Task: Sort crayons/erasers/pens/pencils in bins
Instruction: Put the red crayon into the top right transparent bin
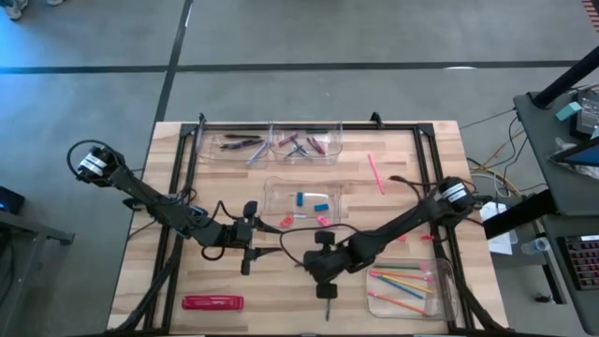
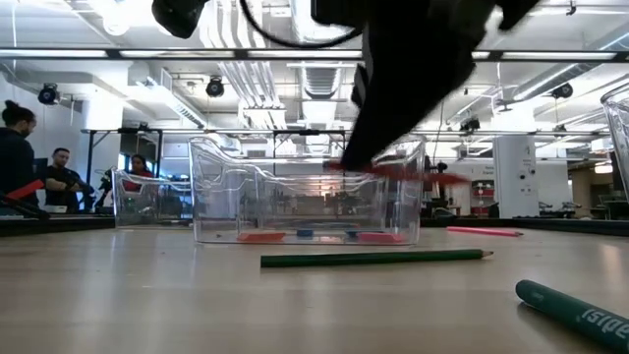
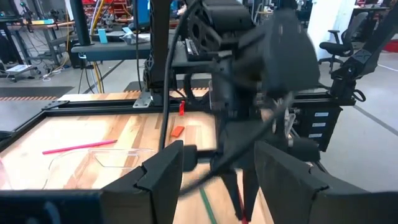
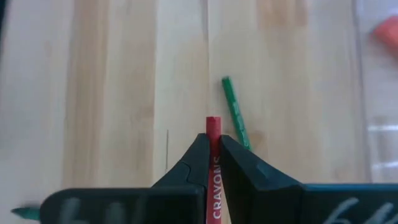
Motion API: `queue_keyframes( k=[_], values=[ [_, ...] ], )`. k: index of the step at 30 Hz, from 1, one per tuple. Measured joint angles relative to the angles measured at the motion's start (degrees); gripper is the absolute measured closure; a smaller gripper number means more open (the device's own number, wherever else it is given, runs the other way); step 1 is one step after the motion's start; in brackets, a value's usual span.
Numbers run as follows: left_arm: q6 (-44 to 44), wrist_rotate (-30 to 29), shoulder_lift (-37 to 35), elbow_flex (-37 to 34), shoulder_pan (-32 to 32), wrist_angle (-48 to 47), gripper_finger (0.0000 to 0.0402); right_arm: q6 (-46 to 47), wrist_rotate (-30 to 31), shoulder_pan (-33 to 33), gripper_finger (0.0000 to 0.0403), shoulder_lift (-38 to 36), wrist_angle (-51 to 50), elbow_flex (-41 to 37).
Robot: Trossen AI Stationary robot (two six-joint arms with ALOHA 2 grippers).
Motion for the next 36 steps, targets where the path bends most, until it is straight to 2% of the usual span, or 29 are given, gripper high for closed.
queue_keyframes(
  k=[9, 14, 19, 25, 31, 36],
  values=[
    [0.0, 0.0, 0.0, 0.0, 0.0, 0.0, 0.022, -5.6, 3.3, -2.5, 0.0385, -6.7, 0.6, -0.3],
    [0.0, 0.0, 0.0, 0.0, 0.0, 0.0, 0.022, -9.7, 7.1, -7.2, 0.0385, -11.0, 0.4, -0.5],
    [0.0, 0.0, 0.0, 0.0, 0.0, 0.0, 0.022, -13.8, 8.3, -15.0, 0.0385, -14.9, -0.2, -0.5],
    [0.1, 0.0, 0.0, 0.0, 0.0, 0.0, 0.022, -19.2, 8.2, -27.7, 0.0385, -16.6, -0.3, -0.5],
    [0.2, 0.0, 0.0, 0.0, 0.0, 0.0, 0.022, -21.1, 1.9, -40.2, 0.0385, -15.4, -0.4, -0.6],
    [0.2, 0.0, 0.0, 0.0, 0.0, 0.0, 0.022, -20.7, 0.3, -46.6, 0.0366, -14.6, -0.8, -0.6]
  ],
)
